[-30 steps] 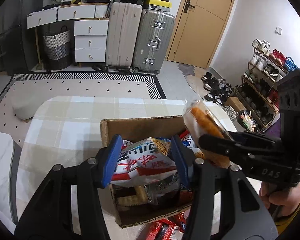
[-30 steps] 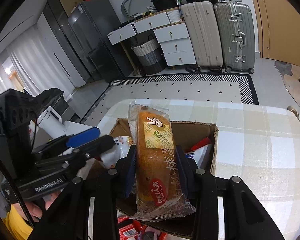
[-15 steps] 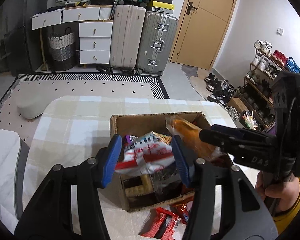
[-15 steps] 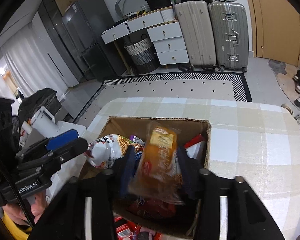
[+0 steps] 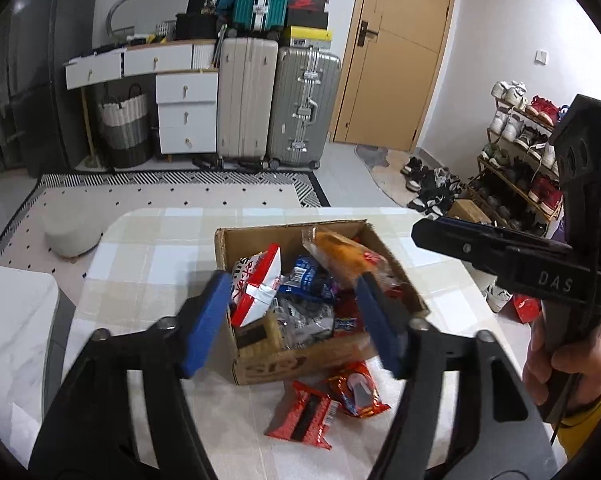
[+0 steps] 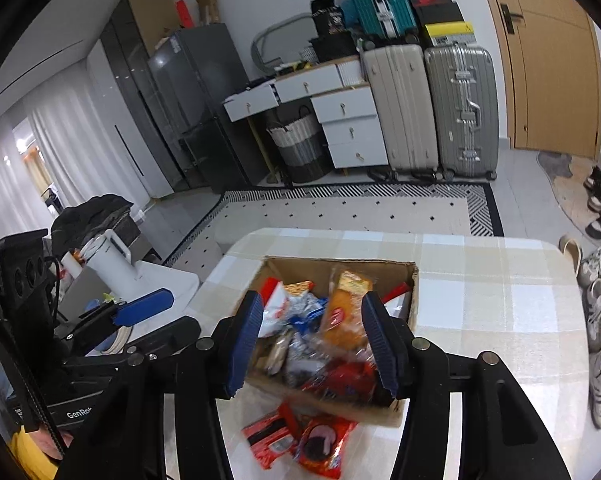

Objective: Organize snacks
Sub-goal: 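Lower the noodle bag and bread roll into the box and open both grippers, then move both open tools back toward the red packs on the table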

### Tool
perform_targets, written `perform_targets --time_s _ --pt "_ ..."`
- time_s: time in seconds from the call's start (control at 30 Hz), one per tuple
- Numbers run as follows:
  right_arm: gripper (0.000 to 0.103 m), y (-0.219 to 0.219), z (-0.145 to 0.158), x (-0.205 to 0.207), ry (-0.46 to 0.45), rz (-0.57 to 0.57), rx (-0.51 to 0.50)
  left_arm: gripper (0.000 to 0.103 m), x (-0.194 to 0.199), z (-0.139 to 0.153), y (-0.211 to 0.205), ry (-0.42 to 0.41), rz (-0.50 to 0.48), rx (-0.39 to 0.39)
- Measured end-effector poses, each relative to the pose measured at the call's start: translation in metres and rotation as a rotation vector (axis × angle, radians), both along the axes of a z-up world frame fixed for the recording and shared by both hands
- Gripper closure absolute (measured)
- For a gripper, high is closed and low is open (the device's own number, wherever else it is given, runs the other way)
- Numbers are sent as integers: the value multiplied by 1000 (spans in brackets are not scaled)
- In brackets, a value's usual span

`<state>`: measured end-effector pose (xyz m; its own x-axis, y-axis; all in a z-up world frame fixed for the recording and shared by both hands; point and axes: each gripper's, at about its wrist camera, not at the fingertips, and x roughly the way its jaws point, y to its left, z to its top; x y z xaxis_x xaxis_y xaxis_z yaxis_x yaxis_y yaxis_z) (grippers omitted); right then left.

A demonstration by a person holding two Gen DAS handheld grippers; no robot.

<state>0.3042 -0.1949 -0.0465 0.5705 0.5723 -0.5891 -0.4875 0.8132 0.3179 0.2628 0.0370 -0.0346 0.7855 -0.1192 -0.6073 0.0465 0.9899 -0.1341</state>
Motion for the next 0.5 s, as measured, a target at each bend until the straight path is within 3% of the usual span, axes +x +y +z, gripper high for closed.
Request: perform_targets --time_s 0.07,0.23,0.33,0.5 --pt "40 0 9 -16 -26 9 3 30 -16 10 -4 -32 5 4" --pt "35 1 35 -61 -115 39 -3 22 -58 34 -14 -90 4 32" --pt "15 0 50 -87 -168 35 -15 21 -83 50 -19 -115 11 47" --pt "13 -6 74 -126 -232 23 -10 16 -125 78 -22 -162 24 51"
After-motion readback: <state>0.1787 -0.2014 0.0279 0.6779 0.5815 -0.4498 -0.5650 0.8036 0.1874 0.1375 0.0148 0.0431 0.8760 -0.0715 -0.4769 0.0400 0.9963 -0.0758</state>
